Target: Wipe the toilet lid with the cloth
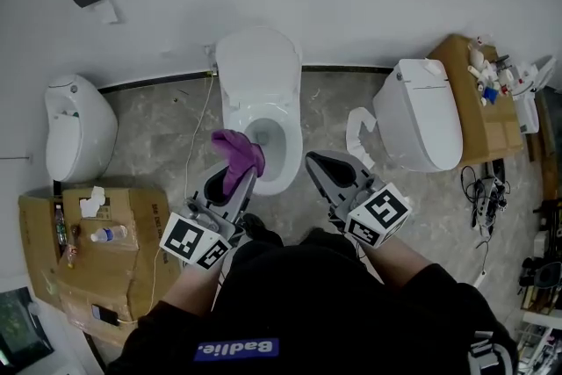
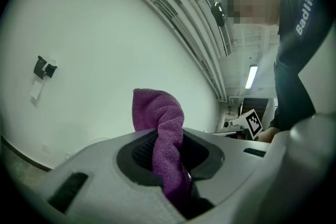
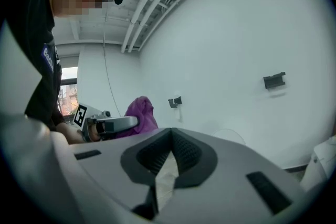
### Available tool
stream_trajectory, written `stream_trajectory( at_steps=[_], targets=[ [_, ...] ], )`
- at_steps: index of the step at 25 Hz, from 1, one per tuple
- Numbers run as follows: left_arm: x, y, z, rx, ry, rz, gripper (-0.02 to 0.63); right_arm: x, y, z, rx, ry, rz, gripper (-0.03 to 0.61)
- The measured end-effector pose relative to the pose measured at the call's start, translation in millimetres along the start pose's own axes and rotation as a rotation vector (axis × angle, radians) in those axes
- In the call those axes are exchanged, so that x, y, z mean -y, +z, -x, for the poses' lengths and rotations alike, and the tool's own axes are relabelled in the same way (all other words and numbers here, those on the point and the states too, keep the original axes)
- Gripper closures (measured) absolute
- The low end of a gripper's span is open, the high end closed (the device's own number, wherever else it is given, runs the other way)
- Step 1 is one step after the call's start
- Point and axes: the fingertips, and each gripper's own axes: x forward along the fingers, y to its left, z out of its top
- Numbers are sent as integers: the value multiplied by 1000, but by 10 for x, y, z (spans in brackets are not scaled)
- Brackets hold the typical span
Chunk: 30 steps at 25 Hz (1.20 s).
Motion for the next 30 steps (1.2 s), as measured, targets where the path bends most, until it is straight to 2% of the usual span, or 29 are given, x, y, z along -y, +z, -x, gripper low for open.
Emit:
stream_trajectory(
  at_steps=[5,9,16,21,30],
  targets=[
    [-228,-3,-294,-8,30,2,528,360,116,-244,11,20,11,552],
    [-335,25,-647,-9,74,-27,529,752,124,-393,15,66,-3,552],
    [-593,-116,-1388,-43,206,-57,528,1656,100,-638,-21,162,-9,552],
    [-862,-282,-1807,-47,291,-36,528,2238,-3,-860,-50,199,9,552],
    [-1562,-718,-2023,-57,330,-12,529,2784,-472,-1455,-135,147,128,552]
  ],
)
